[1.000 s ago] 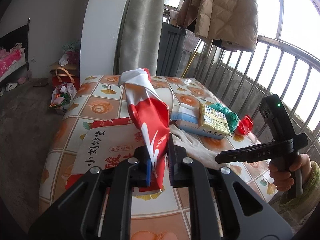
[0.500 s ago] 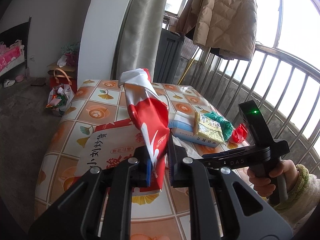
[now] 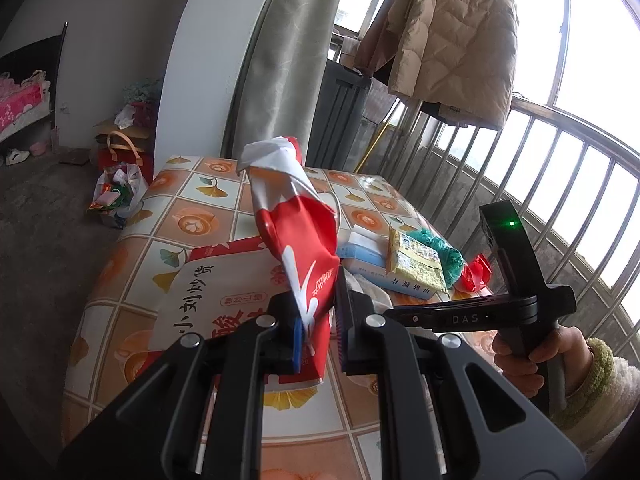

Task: Collect trash
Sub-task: 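Close the right gripper on the white glove while the left holds the red bag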

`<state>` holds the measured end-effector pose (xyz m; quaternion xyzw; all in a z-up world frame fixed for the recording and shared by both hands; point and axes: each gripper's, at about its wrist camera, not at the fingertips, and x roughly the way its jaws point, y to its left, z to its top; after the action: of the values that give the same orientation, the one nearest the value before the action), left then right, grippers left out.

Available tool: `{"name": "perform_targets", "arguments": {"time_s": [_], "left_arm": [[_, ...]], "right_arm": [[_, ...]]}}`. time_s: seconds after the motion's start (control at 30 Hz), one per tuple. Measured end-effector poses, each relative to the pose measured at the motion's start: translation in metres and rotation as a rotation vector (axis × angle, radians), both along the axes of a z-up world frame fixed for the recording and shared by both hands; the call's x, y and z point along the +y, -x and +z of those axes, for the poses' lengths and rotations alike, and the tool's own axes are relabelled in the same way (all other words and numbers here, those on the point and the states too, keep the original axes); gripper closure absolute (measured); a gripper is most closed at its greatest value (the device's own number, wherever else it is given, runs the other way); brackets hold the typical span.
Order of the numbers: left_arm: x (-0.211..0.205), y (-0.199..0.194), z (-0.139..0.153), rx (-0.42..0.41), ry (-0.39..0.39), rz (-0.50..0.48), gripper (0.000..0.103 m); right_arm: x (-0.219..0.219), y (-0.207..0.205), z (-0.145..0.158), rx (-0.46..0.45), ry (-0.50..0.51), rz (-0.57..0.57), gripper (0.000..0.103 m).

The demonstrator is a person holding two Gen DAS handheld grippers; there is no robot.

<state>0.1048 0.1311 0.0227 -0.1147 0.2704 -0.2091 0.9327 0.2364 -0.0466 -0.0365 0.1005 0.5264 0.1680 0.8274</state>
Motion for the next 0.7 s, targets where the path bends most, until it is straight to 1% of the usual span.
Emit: {"name": "perform_targets", "arguments": {"time_s": [0.1, 0.2, 0.3, 0.7], "left_arm": [[0.002, 0.002, 0.001, -0.005, 0.007, 0.008, 0.092], [0.004, 0.005, 0.004, -0.015, 0.014, 0.016, 0.092], [0.006, 0.010, 0.008, -0.025, 0.019, 0.022, 0.092], [0.007, 0.035, 0.032, -0.063, 0.032, 0.022, 0.092]], "right_arm": [[0.001, 0.004, 0.008, -0.020, -0.006, 0.002, 0.094], [0.001, 0.009, 0.017, -0.046, -0.023, 0.005, 0.095], [0.001, 0.017, 0.030, -0.076, -0.031, 0.005, 0.096], [-0.006, 0.050, 0.073, -0.158, -0.123, 0.007, 0.097]]}}
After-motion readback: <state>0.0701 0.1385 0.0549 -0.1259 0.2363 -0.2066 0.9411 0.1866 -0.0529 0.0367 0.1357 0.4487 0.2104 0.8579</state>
